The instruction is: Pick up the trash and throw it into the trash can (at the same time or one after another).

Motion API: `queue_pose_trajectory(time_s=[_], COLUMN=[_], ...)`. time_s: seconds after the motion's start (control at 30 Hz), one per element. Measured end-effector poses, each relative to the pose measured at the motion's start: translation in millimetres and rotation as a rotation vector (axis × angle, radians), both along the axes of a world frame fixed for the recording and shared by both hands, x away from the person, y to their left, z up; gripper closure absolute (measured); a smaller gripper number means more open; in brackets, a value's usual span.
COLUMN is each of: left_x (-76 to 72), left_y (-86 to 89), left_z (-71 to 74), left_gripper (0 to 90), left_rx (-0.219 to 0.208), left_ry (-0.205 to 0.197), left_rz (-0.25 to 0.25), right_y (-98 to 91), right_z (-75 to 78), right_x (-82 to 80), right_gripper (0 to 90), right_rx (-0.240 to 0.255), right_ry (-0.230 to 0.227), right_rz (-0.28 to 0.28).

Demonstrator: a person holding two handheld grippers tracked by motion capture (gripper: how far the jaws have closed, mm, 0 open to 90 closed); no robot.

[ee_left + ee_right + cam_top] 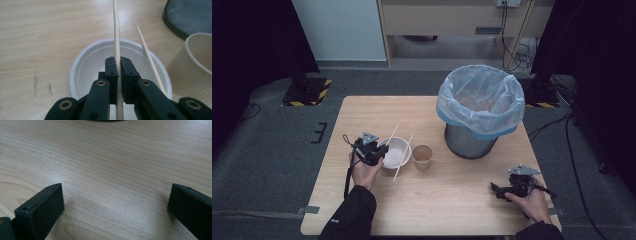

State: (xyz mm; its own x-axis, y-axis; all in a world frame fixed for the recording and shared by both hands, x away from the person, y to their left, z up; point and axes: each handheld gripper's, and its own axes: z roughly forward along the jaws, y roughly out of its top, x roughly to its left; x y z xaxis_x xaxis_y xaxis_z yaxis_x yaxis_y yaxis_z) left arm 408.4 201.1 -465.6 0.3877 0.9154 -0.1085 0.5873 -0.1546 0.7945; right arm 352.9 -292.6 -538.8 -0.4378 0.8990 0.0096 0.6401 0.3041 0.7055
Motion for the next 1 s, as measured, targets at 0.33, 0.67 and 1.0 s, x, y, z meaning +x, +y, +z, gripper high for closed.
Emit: queue_pose_trajectory(time_s=[0.33,0.67,1.0], left_x=[-8.2,-18.8,-28.9], left_y=[8.3,16.0,14.8], left_z=[30.5,64.6,88.5], left_gripper=[85.1,85.1,85.1], left_rx=[-0.059,-0.119,-0.168], left_ry=[-0.090,-0.204,-0.278], left_rz=[-0.012,-0.015,-0.036], right_y=[0.0,0.0,0.0], right_z=[0.0,0.0,0.0], right_x=[0.0,0.0,0.0], right_gripper=[0.8,0.8,0.8], right_rx=[0.000,0.000,0.000], right_ry=[0.000,0.000,0.000], right_rz=[0.000,0.000,0.001])
